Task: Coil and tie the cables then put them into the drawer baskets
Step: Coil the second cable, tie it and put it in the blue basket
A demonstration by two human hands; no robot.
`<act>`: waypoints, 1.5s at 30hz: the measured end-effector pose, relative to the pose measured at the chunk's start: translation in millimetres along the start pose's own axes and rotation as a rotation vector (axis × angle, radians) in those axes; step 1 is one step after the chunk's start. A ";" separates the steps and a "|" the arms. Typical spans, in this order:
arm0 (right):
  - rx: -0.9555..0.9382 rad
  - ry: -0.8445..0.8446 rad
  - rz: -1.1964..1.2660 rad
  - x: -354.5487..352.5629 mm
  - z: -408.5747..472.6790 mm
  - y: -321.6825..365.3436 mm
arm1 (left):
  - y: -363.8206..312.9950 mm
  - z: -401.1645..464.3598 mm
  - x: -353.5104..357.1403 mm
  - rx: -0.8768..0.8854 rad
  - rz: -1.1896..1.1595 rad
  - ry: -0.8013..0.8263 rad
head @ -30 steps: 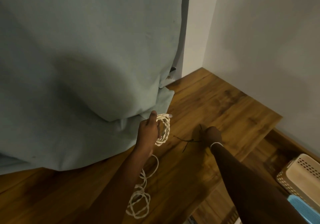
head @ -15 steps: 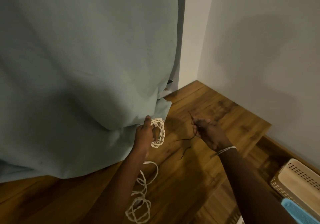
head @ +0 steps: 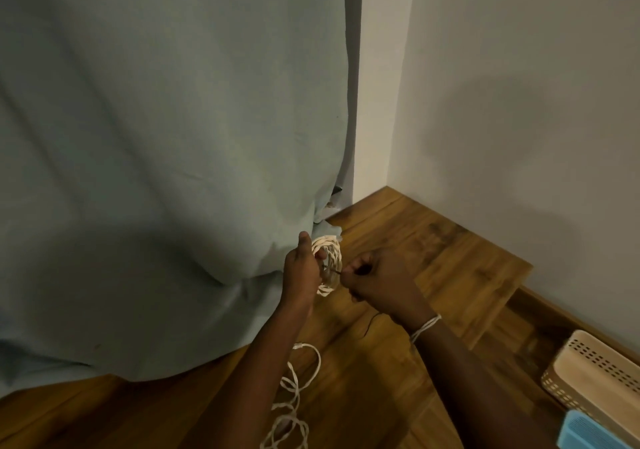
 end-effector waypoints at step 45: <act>0.042 -0.025 1.023 -42.3 -10.6 5.7 | -58.9 -45.8 33.3 0.977 1.010 -0.020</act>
Point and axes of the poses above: each hand's wrist, its own z-axis towards the middle knuckle, its own x-axis out of the palm, y = z × x, the point moved 8 cm from there along z, towards the middle knuckle, and after that the axes turned 3 degrees about x, right-handed, at the moved point
